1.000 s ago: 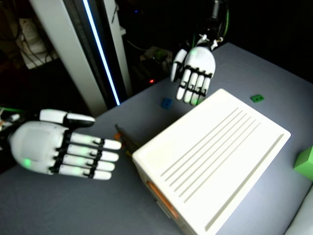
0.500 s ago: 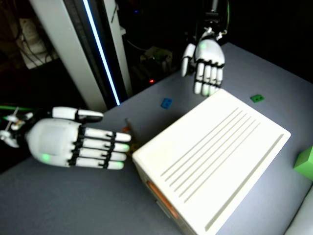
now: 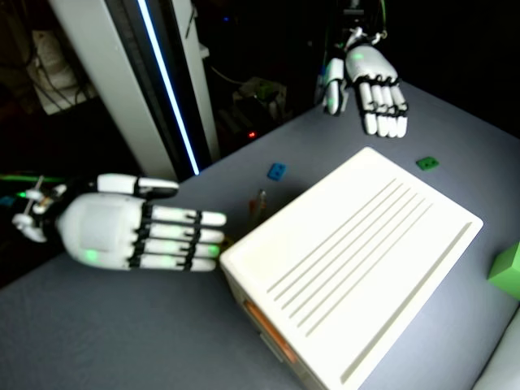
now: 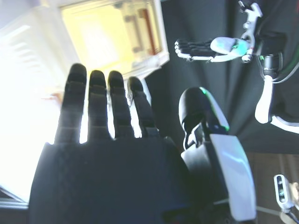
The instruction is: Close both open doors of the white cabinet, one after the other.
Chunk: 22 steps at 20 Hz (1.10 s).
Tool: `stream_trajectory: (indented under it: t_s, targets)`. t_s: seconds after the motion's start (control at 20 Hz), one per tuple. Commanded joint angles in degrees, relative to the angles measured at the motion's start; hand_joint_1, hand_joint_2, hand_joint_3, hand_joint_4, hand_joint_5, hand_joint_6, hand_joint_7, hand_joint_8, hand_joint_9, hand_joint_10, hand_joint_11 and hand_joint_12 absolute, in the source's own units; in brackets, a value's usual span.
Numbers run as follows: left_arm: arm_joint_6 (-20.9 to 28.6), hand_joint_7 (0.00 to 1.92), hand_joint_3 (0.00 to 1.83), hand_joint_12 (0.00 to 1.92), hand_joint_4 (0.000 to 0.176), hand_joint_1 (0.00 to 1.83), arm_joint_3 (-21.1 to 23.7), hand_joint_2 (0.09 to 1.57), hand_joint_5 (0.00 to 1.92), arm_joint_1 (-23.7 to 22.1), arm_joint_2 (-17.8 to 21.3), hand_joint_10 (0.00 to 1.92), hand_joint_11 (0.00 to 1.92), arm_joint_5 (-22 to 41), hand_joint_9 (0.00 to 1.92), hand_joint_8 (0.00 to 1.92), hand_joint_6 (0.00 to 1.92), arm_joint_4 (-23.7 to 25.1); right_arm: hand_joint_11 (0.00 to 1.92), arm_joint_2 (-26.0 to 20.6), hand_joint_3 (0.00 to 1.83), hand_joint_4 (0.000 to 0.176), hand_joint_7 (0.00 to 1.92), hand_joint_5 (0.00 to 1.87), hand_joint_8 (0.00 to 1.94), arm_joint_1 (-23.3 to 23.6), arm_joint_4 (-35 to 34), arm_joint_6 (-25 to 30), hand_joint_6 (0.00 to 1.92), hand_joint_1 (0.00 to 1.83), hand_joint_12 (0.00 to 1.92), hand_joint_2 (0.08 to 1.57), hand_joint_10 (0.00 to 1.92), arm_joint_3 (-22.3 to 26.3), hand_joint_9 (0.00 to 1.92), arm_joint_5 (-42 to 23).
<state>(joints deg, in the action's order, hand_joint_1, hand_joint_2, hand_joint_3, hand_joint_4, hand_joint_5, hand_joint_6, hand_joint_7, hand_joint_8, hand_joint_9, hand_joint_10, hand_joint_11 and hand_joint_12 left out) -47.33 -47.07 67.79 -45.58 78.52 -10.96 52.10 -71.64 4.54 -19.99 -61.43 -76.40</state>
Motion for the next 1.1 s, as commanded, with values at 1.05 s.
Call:
stream_trajectory:
  t_s: [1.05]
  targets:
    - [0.2, 0.15, 0.09, 0.52, 0.0, 0.0, 0.0, 1.57, 0.15, -0.1, -0.2, 0.0, 0.0, 7.3, 0.14, 0.0, 0.0, 0.7, 0.09, 4.6, 0.01, 0.002, 0.04, 0.03, 0.01, 11.5, 5.6, 1.5, 0.0, 0.0, 0.01, 1.55, 0.01, -4.3, 0.03, -0.6]
